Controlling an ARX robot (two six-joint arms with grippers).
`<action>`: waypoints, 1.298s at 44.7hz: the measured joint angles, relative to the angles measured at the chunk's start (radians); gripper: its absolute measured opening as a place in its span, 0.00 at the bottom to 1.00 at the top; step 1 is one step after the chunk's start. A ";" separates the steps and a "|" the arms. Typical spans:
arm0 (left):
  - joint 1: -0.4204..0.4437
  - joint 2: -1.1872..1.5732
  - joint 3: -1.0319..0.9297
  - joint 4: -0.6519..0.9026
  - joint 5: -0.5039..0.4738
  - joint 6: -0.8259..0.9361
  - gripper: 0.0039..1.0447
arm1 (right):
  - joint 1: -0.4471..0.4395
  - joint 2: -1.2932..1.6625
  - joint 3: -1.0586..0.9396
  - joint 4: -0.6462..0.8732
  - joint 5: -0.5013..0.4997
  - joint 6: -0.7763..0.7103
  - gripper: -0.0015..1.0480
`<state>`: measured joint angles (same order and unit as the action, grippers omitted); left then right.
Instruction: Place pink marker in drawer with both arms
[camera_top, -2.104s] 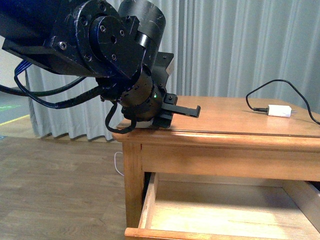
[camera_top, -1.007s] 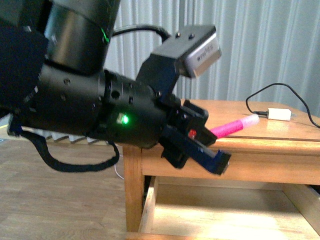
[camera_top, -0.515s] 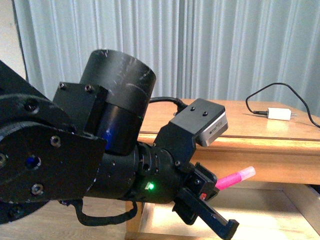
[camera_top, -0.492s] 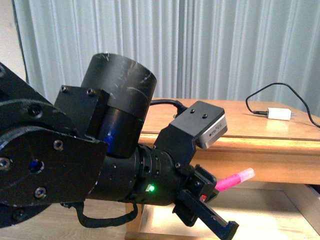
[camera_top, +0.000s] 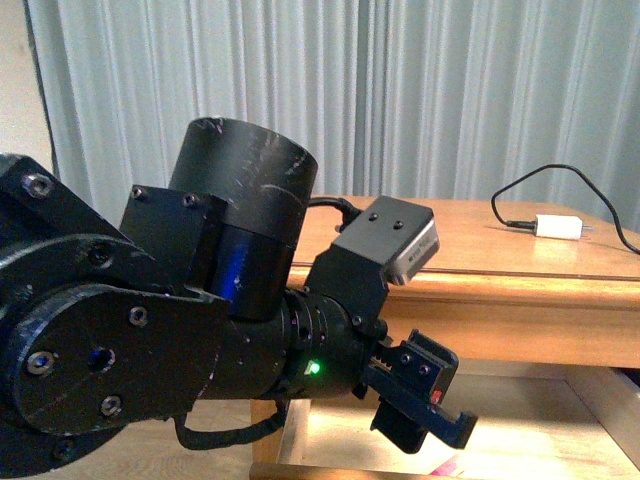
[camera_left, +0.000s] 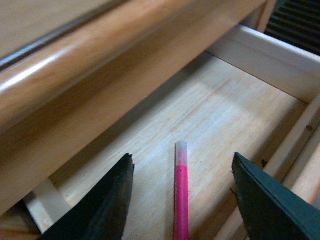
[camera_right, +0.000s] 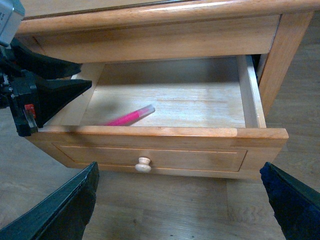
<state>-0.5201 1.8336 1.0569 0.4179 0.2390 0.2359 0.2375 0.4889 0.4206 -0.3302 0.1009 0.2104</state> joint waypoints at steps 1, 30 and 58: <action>0.002 -0.005 -0.002 0.002 -0.003 -0.004 0.62 | 0.000 0.000 0.000 0.000 0.000 0.000 0.92; 0.145 -0.748 -0.460 0.049 -0.300 -0.311 0.94 | 0.000 0.000 0.000 0.000 0.000 0.000 0.92; 0.261 -1.394 -0.761 -0.346 -0.364 -0.406 0.94 | 0.000 0.000 0.000 0.000 0.000 0.000 0.92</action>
<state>-0.2588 0.4400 0.2958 0.0715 -0.1249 -0.1699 0.2375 0.4889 0.4206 -0.3302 0.1013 0.2104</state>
